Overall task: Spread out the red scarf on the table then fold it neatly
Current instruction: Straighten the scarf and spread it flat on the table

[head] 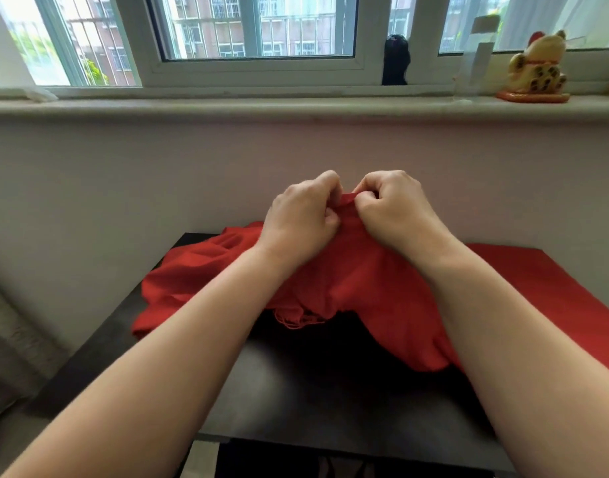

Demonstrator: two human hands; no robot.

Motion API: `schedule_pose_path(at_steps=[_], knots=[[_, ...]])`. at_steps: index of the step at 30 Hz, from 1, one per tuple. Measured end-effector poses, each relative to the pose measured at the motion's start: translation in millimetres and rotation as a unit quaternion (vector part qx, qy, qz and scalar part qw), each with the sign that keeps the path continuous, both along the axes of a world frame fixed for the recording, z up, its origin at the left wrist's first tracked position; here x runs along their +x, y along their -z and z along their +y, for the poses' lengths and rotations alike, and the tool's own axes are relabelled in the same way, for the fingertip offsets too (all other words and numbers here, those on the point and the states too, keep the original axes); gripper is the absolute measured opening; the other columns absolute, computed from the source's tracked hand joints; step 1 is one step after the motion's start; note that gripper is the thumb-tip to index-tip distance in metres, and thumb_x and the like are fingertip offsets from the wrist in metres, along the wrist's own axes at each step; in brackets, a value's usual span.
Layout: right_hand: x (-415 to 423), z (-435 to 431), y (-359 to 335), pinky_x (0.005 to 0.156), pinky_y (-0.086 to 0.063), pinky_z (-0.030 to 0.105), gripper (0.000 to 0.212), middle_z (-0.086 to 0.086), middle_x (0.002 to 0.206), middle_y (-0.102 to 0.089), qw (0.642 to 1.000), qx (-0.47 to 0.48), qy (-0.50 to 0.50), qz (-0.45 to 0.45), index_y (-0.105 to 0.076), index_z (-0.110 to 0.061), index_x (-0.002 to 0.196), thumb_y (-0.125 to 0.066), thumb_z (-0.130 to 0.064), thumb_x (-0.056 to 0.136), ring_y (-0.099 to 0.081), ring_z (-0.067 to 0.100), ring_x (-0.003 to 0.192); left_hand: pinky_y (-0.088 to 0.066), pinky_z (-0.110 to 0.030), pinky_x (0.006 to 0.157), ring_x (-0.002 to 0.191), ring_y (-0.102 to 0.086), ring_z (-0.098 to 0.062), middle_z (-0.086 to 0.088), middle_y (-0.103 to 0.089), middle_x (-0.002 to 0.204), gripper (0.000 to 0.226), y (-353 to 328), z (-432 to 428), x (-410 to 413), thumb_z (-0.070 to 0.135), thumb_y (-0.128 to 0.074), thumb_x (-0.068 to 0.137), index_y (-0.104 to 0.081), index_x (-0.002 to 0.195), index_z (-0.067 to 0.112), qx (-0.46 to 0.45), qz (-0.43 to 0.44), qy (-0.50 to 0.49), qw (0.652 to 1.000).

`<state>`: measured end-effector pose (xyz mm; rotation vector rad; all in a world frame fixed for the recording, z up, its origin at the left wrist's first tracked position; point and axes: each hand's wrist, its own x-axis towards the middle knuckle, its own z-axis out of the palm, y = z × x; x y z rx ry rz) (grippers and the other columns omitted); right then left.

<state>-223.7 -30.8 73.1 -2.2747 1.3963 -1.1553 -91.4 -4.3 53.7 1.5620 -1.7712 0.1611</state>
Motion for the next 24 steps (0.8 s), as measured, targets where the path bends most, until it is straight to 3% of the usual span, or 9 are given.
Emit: schedule_pose_path(at_steps=[4, 9, 12, 15, 18, 20, 24], knots=[[-17.9, -5.3, 0.1, 0.066, -0.038, 0.022, 0.013, -0.004, 0.064, -0.060, 0.999, -0.010, 0.013, -0.029, -0.067, -0.016, 0.070, -0.058, -0.016, 0.079, -0.057, 0.014, 0.072, -0.040, -0.032, 0.067, 0.080, -0.058, -0.032, 0.003, -0.057, 0.074, 0.016, 18.3, -2.5, 23.6, 0.008, -0.049, 0.071, -0.054, 0.081, 0.019, 0.033, -0.013, -0.033, 0.999], [-29.4, -13.3, 6.5, 0.065, -0.036, 0.020, 0.016, -0.003, 0.069, -0.062, 0.998, -0.050, 0.016, -0.025, -0.070, -0.013, 0.075, -0.069, -0.027, 0.081, -0.057, 0.010, 0.070, -0.041, -0.026, 0.069, 0.082, -0.060, -0.026, -0.004, -0.064, 0.083, 0.021, 21.5, -7.2, 22.8, 0.003, -0.049, 0.073, -0.067, 0.076, 0.015, 0.023, -0.002, -0.008, 1.000], [-30.0, -15.0, 5.4, 0.064, -0.038, 0.021, 0.018, -0.002, 0.068, -0.062, 0.994, -0.083, 0.036, -0.054, -0.069, -0.013, 0.074, -0.070, -0.030, 0.080, -0.058, 0.012, 0.069, -0.050, -0.032, 0.075, 0.079, -0.062, -0.023, -0.004, -0.064, 0.084, 0.022, 21.5, -6.6, 7.9, 0.026, -0.052, 0.076, -0.071, 0.080, 0.016, -0.027, 0.007, 0.014, 1.000], [-24.1, -12.0, 4.1, 0.063, -0.041, 0.022, 0.021, -0.003, 0.067, -0.062, 0.992, -0.097, 0.030, -0.068, -0.069, -0.014, 0.073, -0.073, -0.033, 0.076, -0.058, 0.012, 0.067, -0.049, -0.034, 0.075, 0.078, -0.059, -0.025, -0.006, -0.061, 0.086, 0.040, 22.3, -5.7, -19.2, 0.052, -0.050, 0.075, -0.065, 0.083, 0.015, -0.044, -0.004, -0.009, 0.999], [-21.4, -8.9, 2.2, 0.063, -0.046, 0.027, 0.022, -0.002, 0.066, -0.063, 0.990, -0.109, 0.022, -0.083, -0.068, -0.014, 0.073, -0.073, -0.035, 0.076, -0.060, 0.014, 0.066, -0.045, -0.036, 0.073, 0.071, -0.058, -0.033, -0.011, -0.061, 0.076, 0.029, 17.1, -7.6, -34.9, 0.044, -0.047, 0.076, -0.051, 0.068, 0.016, -0.060, 0.020, -0.043, 0.997], [-24.1, -8.9, 1.0, 0.063, -0.047, 0.029, 0.022, -0.002, 0.065, -0.063, 0.988, -0.123, 0.021, -0.088, -0.068, -0.014, 0.072, -0.072, -0.035, 0.076, -0.060, 0.016, 0.066, -0.044, -0.038, 0.082, 0.072, -0.058, -0.035, -0.013, -0.064, 0.072, 0.020, 12.6, -9.2, -36.3, 0.034, -0.048, 0.077, -0.042, 0.063, 0.021, -0.060, 0.028, -0.053, 0.996], [-33.0, -11.1, -0.5, 0.065, -0.049, 0.032, 0.023, -0.002, 0.066, -0.063, 0.984, -0.147, 0.031, -0.097, -0.068, -0.013, 0.072, -0.071, -0.036, 0.077, -0.061, 0.017, 0.065, -0.034, -0.038, 0.105, 0.082, -0.060, -0.035, -0.015, -0.069, 0.080, 0.022, 10.2, -12.6, -22.1, 0.024, -0.045, 0.076, -0.061, 0.069, 0.011, -0.022, 0.013, -0.090, 0.996]])
